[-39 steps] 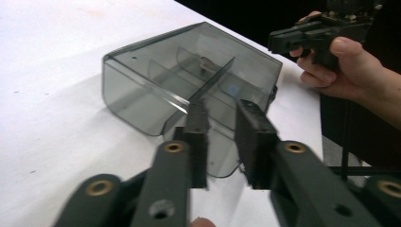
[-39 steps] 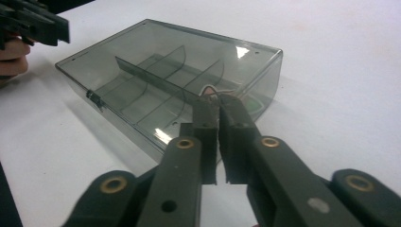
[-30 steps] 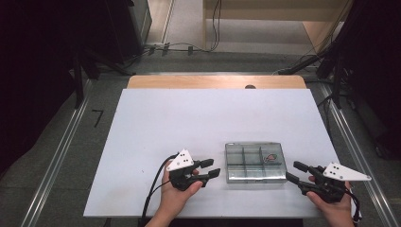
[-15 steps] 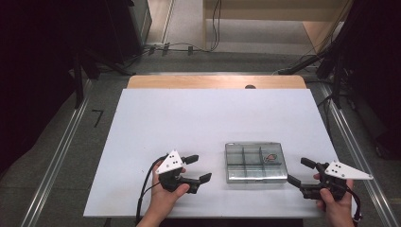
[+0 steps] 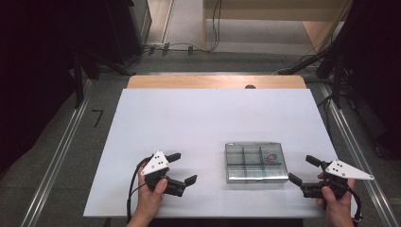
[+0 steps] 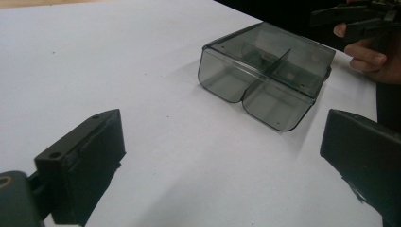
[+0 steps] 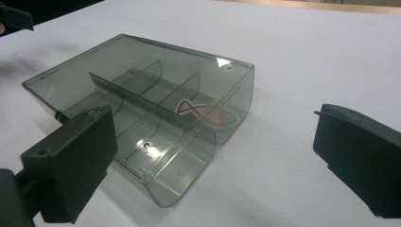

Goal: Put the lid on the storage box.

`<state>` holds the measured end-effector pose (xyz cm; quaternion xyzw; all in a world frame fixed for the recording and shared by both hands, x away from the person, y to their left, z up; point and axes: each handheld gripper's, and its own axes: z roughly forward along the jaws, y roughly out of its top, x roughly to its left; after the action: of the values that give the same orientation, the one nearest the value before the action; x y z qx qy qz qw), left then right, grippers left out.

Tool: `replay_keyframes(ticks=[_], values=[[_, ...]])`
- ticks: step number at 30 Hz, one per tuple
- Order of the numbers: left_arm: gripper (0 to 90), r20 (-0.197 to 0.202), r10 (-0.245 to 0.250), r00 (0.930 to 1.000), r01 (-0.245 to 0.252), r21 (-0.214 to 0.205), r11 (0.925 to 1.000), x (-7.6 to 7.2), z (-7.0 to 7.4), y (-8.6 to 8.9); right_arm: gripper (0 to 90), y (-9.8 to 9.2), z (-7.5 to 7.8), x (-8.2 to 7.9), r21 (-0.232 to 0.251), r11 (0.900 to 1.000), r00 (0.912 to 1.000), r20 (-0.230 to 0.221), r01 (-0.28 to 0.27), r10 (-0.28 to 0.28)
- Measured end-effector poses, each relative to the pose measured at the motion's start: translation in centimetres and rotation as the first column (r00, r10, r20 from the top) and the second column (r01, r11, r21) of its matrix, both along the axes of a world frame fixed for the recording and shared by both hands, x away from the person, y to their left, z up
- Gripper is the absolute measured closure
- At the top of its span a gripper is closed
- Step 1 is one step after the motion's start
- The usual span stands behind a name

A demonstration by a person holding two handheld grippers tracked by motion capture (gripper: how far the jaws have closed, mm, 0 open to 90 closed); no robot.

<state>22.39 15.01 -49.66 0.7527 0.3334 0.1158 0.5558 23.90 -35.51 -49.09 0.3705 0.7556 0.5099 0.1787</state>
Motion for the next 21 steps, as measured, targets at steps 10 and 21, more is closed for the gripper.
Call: replay_keyframes(ticks=[10,21], values=[[0.0,-0.002,0.039,0.9993,-0.039,0.011,0.9992,-0.2,-0.2,1.5,0.0,-0.3,-0.3,0.4,0.002,0.9998,0.9998,-0.008,0.021,-0.021],[0.0,-0.005,0.061,0.9981,-0.061,0.019,0.9979,-0.6,-0.3,3.0,0.0,-0.4,-0.4,0.6,-0.016,0.9997,0.9997,-0.012,0.019,-0.019]])
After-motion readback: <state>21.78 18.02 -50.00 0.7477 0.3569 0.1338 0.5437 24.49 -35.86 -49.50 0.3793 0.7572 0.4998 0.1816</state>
